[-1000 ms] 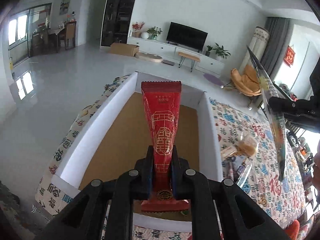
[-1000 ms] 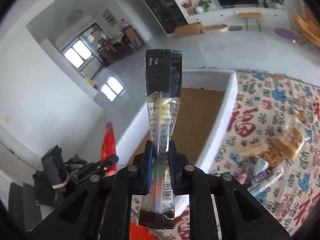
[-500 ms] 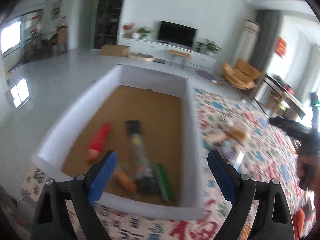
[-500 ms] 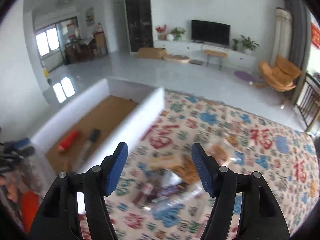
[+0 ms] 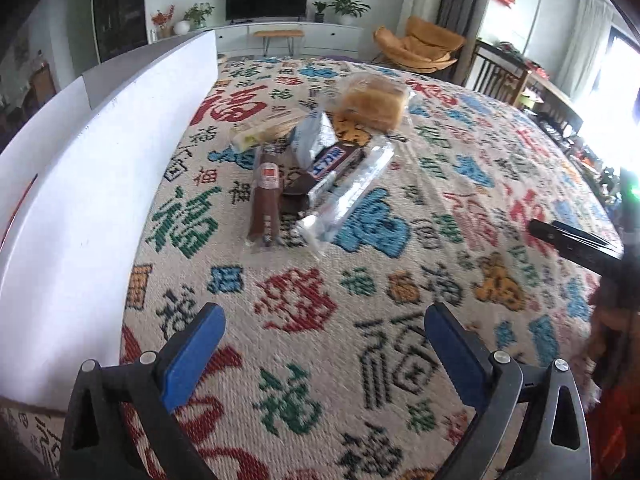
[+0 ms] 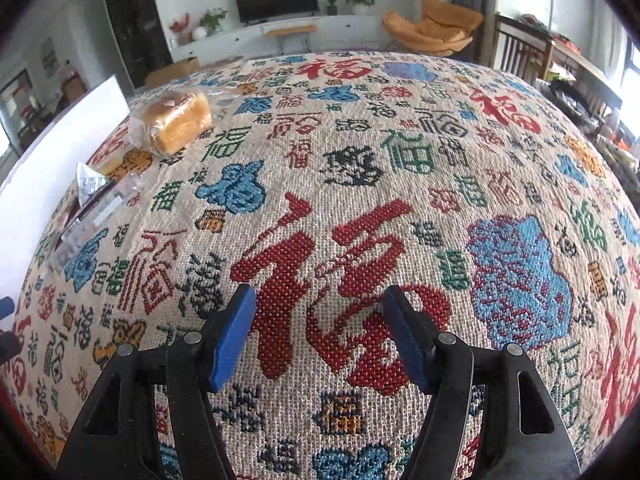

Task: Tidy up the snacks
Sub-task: 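Return both grippers to the remaining snacks on the blanket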

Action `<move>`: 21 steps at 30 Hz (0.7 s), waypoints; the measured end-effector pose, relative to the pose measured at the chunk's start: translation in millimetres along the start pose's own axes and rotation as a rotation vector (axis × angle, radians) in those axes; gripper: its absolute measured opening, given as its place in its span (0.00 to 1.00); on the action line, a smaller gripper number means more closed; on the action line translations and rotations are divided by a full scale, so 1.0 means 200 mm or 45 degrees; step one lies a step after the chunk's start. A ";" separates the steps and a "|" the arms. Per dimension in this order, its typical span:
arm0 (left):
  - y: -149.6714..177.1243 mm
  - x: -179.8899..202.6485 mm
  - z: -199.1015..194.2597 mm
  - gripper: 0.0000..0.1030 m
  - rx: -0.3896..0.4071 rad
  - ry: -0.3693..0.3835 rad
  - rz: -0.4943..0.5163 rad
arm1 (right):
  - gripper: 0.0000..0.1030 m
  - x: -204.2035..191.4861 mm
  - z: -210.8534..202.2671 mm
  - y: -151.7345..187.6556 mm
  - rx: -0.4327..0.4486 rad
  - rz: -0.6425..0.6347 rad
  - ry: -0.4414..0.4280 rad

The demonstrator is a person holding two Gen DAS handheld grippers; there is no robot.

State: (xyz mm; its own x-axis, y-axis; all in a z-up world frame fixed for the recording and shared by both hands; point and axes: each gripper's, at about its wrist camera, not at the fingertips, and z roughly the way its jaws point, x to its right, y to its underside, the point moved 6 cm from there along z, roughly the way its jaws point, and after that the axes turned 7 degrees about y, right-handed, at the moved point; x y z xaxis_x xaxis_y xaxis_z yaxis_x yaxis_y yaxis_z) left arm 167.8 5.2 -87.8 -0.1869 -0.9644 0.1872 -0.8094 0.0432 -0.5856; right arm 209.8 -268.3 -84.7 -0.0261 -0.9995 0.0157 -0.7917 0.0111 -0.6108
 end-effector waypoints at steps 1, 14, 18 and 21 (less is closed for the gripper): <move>-0.02 -0.02 0.04 0.96 0.014 -0.041 0.011 | 0.67 0.00 0.00 0.00 0.029 -0.004 0.002; -0.01 -0.14 0.16 1.00 0.003 -0.134 -0.004 | 0.80 -0.04 0.03 0.03 0.022 -0.061 0.069; -0.01 -0.14 0.15 1.00 0.003 -0.135 -0.004 | 0.80 -0.02 0.02 0.04 0.021 -0.055 0.068; -0.01 -0.14 0.15 1.00 0.002 -0.136 -0.004 | 0.80 -0.02 0.02 0.03 0.021 -0.055 0.068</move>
State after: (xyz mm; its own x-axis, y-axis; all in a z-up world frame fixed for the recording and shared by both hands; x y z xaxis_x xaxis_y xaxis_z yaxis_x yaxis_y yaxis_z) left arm 191.8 23.5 -116.2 -0.1238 -0.9869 0.1039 -0.8091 0.0398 -0.5863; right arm 207.4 -264.1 -92.9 -0.0248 -0.9962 0.0840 -0.7828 -0.0329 -0.6213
